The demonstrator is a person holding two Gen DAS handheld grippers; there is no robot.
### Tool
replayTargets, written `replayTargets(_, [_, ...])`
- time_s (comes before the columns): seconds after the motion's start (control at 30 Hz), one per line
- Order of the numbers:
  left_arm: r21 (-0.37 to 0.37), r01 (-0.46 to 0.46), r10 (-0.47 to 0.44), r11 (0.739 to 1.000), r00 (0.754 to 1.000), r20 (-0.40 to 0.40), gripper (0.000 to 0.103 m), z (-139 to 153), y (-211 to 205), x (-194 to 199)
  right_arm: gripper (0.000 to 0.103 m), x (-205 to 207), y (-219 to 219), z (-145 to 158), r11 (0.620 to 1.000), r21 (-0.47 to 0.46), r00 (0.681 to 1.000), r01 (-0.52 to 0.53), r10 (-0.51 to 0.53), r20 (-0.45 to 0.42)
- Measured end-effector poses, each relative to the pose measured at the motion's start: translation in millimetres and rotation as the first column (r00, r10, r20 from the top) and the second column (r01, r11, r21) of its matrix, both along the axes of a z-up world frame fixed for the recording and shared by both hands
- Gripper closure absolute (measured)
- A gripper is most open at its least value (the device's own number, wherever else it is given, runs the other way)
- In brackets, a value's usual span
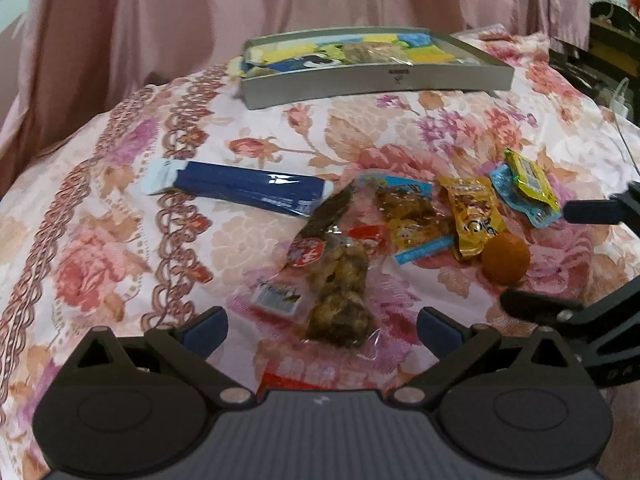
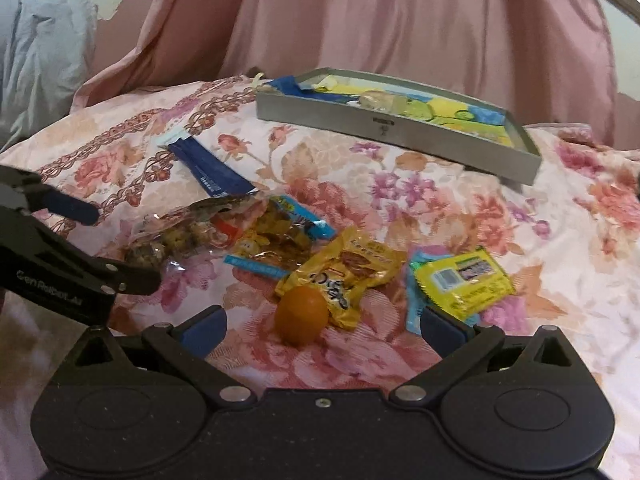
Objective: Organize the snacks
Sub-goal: 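Grasp the clear bag of brown snacks with the left tool while the right tool grasps the mandarin orange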
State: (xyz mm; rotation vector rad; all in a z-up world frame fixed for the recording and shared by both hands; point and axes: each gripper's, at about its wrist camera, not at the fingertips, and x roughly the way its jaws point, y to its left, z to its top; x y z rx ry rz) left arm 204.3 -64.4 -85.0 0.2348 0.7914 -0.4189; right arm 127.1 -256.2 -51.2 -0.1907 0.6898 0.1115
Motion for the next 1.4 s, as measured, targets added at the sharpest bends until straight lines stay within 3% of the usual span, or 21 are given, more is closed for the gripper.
replayTargets(0.17, [-0.005,0.037,-0.037,0.999,0.998,-0.041,0.008,-1.5,-3.9,9.1,0.001,6.7,9.0,-9.4,0.998,-0.014,0.998,-0.058,0.058,-0.007])
replayTargets(0.4, [-0.056,0.022,-0.03,0.998,0.987,-0.156,0.026,-3.9,-3.5,18.4,0.007,14.9,7.2,-15.7,0.997,0.061,0.998,-0.043,0.046,-0.049])
replayTargets(0.67, [-0.094,-0.038,0.018,0.995,0.978,-0.206,0.029,-3.7,-1.2,34.9,0.018,15.4,7.4,-16.6,0.993,0.104,0.997,-0.05,0.057,-0.06])
replayTargets(0.87, [-0.024,-0.055,0.049,0.998,0.98,-0.193,0.036,-7.9,-17.8,47.8,0.025,19.4,4.3,-19.9,0.992,0.117,0.996,-0.045,0.053,-0.065])
replayTargets(1.0, [-0.002,-0.048,0.046,0.999,0.979,-0.199,0.05,-7.0,-21.6,45.0,0.032,21.5,4.9,-21.9,0.991,0.127,0.997,-0.048,0.056,-0.06])
replayTargets(1.17, [-0.019,-0.049,0.043,0.999,0.972,-0.232,0.053,-4.4,-17.4,42.5,0.048,19.2,7.6,-18.7,0.989,0.133,0.996,-0.057,0.065,-0.054])
replayTargets(1.4, [0.021,-0.036,0.04,0.999,0.974,-0.222,0.051,-7.9,-25.2,45.3,0.059,17.6,9.7,-16.5,0.99,0.126,0.996,-0.066,0.072,-0.048])
